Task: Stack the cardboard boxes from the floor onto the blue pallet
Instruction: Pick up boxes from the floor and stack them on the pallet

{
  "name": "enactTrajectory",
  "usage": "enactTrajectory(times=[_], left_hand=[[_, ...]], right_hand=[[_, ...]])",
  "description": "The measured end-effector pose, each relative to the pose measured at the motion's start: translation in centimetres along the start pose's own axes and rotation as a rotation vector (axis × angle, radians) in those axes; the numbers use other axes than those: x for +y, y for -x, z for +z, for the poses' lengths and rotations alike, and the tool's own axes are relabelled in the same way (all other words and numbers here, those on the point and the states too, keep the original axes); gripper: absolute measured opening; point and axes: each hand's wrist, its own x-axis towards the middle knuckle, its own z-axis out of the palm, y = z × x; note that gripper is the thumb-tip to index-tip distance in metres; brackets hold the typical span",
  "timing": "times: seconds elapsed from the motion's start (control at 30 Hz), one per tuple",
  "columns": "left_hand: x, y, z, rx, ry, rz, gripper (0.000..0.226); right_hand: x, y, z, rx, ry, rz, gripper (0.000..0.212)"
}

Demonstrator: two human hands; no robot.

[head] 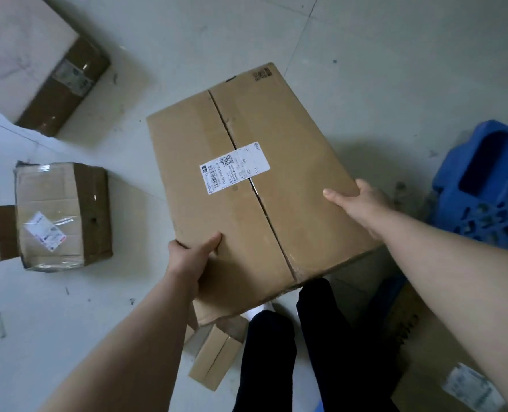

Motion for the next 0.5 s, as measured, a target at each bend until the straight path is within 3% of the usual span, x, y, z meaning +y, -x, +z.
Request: enactTrajectory(times=[0.27,0.4,0.5], left_hand=[[7.8,10.4,-0.4,-0.009,-0.121,0.15,0.078],[11.4,15.3,0.4,-0.02,-0.226,0.205,0.079],[13.8,18.2,1.7,-0.051,-0.317,0.27,0.079]], right_hand=[[-0.6,6.5,-8.4,0.038,-0.179,0.021,0.127],[-0.5,10.7,-13.3,0.066,-0.272,0.047,0.114],[0.6,13.6,-16.5,0.116,-0.314,0.072,0.091]])
